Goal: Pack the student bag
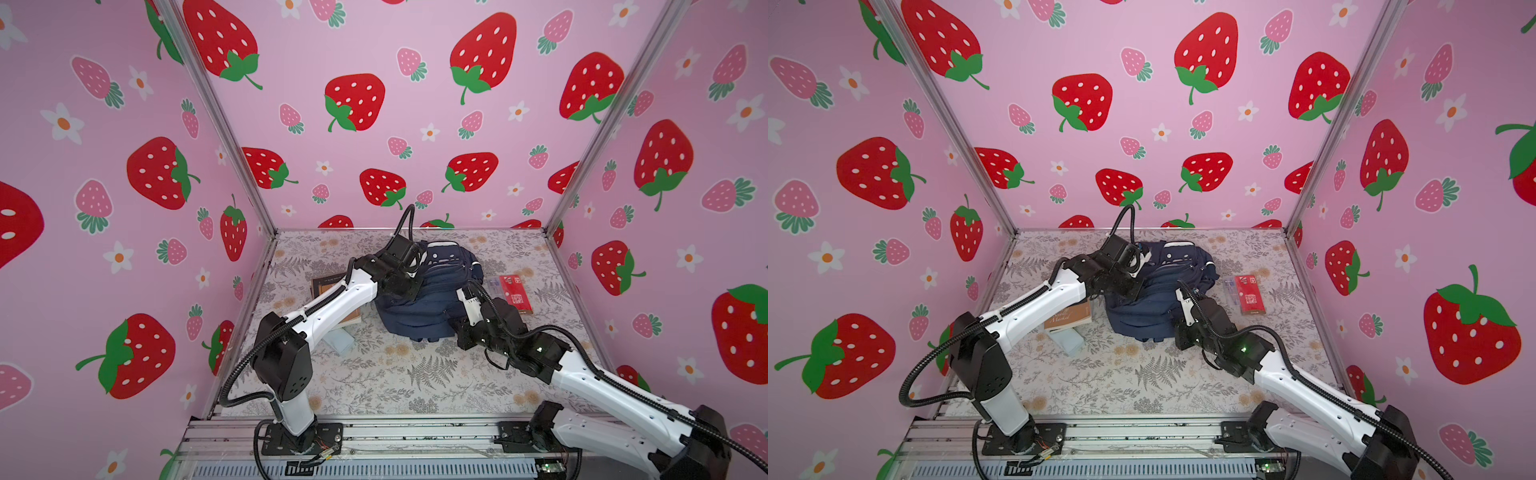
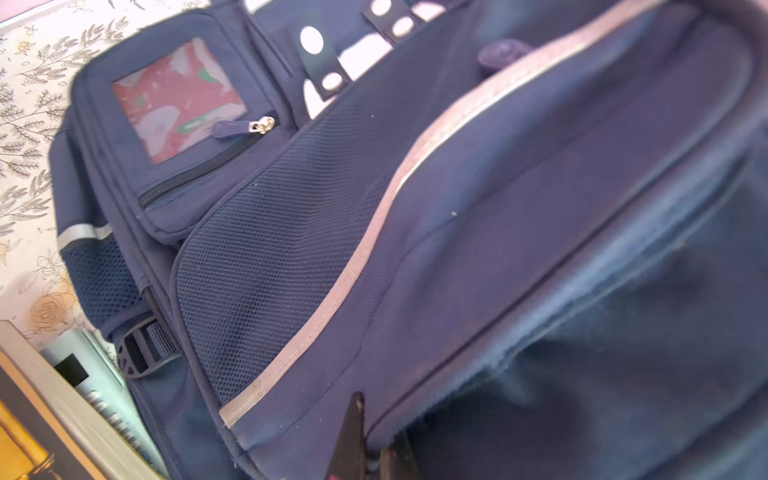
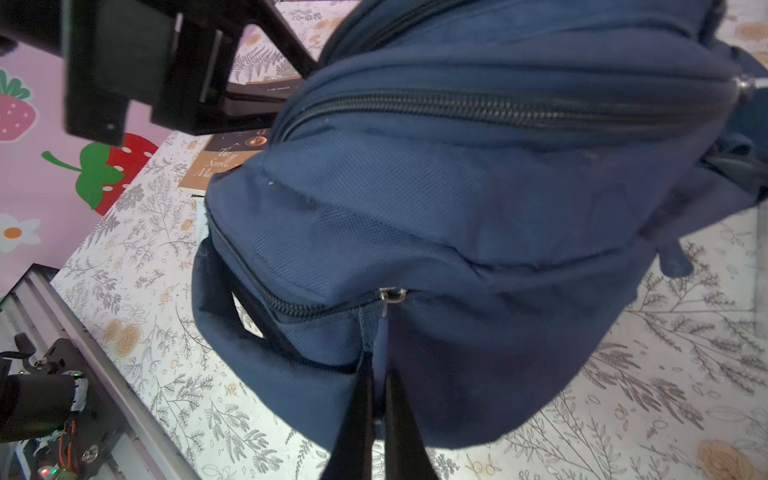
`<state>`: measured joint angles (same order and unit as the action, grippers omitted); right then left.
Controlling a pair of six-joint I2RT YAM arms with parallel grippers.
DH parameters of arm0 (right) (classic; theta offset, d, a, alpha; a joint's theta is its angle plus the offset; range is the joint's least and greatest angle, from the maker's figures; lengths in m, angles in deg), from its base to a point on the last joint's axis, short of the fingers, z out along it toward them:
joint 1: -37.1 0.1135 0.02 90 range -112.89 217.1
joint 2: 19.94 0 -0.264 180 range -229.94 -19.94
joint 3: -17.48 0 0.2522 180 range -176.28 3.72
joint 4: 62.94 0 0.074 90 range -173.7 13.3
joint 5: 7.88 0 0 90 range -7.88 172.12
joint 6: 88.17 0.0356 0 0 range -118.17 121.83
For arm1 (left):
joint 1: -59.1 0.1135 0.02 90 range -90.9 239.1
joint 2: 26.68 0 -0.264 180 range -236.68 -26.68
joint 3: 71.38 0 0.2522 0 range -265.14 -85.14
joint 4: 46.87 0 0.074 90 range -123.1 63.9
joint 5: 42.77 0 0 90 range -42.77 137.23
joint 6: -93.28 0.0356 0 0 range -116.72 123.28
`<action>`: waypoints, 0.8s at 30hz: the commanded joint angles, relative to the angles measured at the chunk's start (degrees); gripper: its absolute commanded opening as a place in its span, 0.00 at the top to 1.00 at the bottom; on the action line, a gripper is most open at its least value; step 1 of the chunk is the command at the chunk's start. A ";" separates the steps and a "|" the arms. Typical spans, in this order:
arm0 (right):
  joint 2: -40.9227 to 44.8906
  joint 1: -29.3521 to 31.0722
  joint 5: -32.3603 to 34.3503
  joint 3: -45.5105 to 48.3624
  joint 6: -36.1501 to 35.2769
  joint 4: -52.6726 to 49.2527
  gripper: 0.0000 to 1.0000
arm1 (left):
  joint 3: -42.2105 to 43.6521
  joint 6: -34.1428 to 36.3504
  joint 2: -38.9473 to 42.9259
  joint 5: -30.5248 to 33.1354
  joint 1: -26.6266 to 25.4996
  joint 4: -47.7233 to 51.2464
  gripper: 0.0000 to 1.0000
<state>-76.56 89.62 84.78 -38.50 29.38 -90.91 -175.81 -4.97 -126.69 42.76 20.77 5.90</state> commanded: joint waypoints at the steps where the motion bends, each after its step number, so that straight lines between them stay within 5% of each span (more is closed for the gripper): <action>1: -1.86 3.76 -2.39 -2.27 -0.68 0.13 1.00 | -5.65 -4.76 0.68 -6.91 -0.52 -4.43 1.00; 9: -2.60 4.54 9.01 -3.81 4.27 -7.04 1.00 | -0.72 2.55 0.60 0.21 -1.09 -2.88 1.00; 13: -0.78 2.47 5.42 -1.81 4.88 -5.03 1.00 | 3.47 4.50 0.28 8.65 -2.18 -2.59 1.00; 17: -0.87 2.58 -0.05 -0.28 3.47 0.71 1.00 | 3.97 -1.59 -1.79 13.67 -2.24 -2.75 1.00; 24: -2.66 5.47 -4.31 0.01 1.06 3.80 1.00 | -4.45 -12.24 -4.28 4.06 -2.44 -6.22 1.00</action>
<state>-78.41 93.22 84.47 -37.25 31.72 -91.29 -173.73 -9.69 -131.00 50.55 18.50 5.68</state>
